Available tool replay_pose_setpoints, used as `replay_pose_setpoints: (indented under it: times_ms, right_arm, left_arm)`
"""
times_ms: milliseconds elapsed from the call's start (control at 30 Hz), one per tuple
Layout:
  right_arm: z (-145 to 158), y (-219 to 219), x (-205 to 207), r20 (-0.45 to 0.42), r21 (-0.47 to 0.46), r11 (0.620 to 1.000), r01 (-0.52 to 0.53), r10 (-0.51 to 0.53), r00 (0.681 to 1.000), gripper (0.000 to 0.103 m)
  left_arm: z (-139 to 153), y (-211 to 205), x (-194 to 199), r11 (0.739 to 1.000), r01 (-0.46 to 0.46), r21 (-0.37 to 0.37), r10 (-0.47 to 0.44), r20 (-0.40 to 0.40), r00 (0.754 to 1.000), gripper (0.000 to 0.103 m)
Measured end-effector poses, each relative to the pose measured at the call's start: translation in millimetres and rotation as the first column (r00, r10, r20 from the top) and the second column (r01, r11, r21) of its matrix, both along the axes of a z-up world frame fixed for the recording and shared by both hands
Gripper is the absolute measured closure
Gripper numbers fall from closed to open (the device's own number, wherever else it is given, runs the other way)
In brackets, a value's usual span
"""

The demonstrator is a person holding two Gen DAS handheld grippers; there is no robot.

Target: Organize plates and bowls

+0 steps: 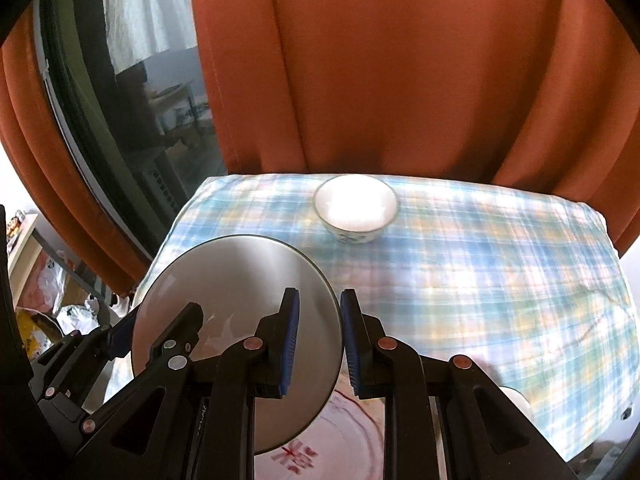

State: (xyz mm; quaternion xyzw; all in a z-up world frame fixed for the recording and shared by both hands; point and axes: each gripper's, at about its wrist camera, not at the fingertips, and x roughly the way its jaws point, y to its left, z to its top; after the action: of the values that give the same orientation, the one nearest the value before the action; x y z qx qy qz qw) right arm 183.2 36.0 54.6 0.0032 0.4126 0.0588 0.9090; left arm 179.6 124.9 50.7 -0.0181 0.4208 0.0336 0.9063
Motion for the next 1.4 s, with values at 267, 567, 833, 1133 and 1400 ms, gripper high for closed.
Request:
replay_pose_setpoints:
  times_ms: [267, 567, 833, 1133, 1400]
  right_arm:
    - [-0.1, -66.3, -28.8, 0.019, 0.004, 1.000, 0.024, -0.024, 1.000, 0.078]
    - [-10.9, -142.4, -51.6, 0.016, 0.006, 0.999, 0.053, -0.054, 0.998, 0.078]
    - [-35.8, -203.0, -60.7, -0.029, 0.012, 0.996, 0.092, -0.092, 0.995, 0.078]
    - [-68.7, -227.9, -55.3, -0.119, 0.023, 0.998, 0.058, -0.055, 0.991, 0.078]
    - [-88.5, -227.6, -51.6, -0.183, 0.044, 0.999, 0.024, -0.015, 0.983, 0.078]
  left_arm:
    - [-0.6, -63.8, -25.1, 1.000, 0.027, -0.003, -0.027, 0.003, 1.000, 0.073]
    - [-12.0, -138.2, -44.8, 0.997, 0.074, 0.015, -0.073, -0.020, 0.997, 0.073]
    - [-35.2, -190.9, -52.4, 0.994, 0.110, 0.019, -0.108, -0.096, 0.990, 0.073]
    - [-64.8, -210.4, -52.0, 0.996, 0.084, 0.034, -0.077, -0.184, 0.980, 0.073]
    - [-79.9, -208.1, -54.8, 0.998, 0.051, 0.038, -0.041, -0.233, 0.972, 0.073]
